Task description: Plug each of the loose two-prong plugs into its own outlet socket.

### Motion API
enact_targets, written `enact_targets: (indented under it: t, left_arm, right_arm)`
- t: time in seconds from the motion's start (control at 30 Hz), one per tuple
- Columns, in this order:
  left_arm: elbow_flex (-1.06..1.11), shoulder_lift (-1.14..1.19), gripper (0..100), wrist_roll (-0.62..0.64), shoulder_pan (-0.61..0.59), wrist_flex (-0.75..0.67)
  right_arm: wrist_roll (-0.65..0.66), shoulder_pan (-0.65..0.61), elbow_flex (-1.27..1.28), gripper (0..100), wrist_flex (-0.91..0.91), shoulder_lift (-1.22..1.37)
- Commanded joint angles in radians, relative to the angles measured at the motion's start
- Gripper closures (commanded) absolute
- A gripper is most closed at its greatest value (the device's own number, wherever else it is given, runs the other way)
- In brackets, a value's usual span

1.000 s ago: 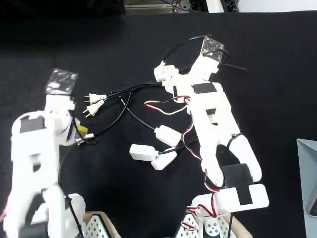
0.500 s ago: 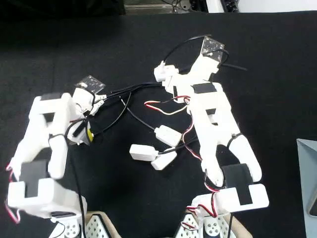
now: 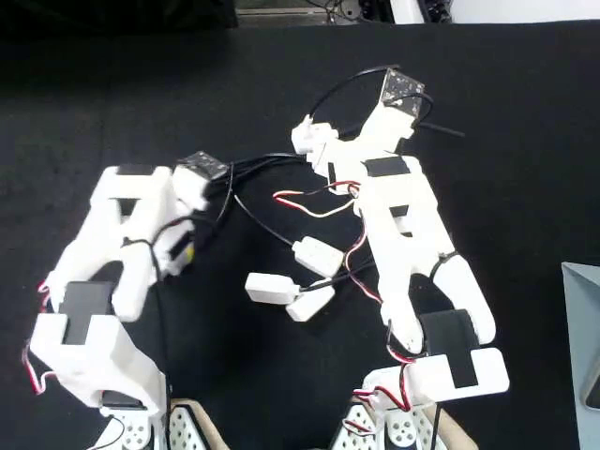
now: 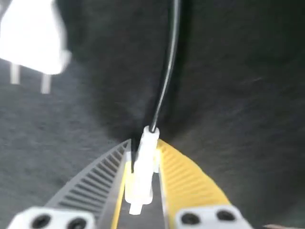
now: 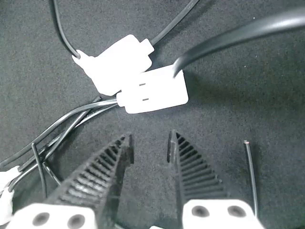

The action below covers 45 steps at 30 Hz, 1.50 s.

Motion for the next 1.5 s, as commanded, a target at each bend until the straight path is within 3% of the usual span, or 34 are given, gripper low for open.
enact_targets:
  t: [0.0,0.27,0.37,0.57,0.63,0.77,1.03,1.27,1.47]
  left_arm:
    - [-0.038,-0.097,93,0.238,0.119,0.035]
    - [-0.099,-0.180,78,0.629,0.217,0.041]
    - [-0.157,-0.180,70,0.729,0.219,0.104]
    - [-0.361,-0.190,68,0.732,0.163,0.362]
    - [-0.410,-0.190,68,0.680,0.119,0.434]
    - [-0.409,-0.190,68,0.606,0.001,0.463]
    - [-0.145,-0.376,71,0.479,-0.196,0.261]
    - [0.214,-0.614,71,0.463,-0.343,0.063]
    - [0.455,-0.649,71,0.465,-0.414,-0.141]
  right_arm:
    - [0.006,0.018,-0.005,88.4,-0.014,-0.048]
    - [0.006,0.018,-0.005,88.4,-0.014,-0.048]
    - [0.006,0.020,-0.005,88.4,-0.011,-0.048]
    - [0.006,0.018,-0.005,88.4,0.003,-0.058]
    - [0.006,0.011,-0.022,88.4,0.049,-0.059]
    - [0.008,-0.057,-0.062,88.4,0.187,-0.096]
    - [0.006,-0.310,-0.071,88.4,0.311,-0.133]
    - [-0.058,-0.485,-0.081,88.2,0.311,-0.001]
    - [-0.107,-0.597,-0.150,88.2,0.316,0.107]
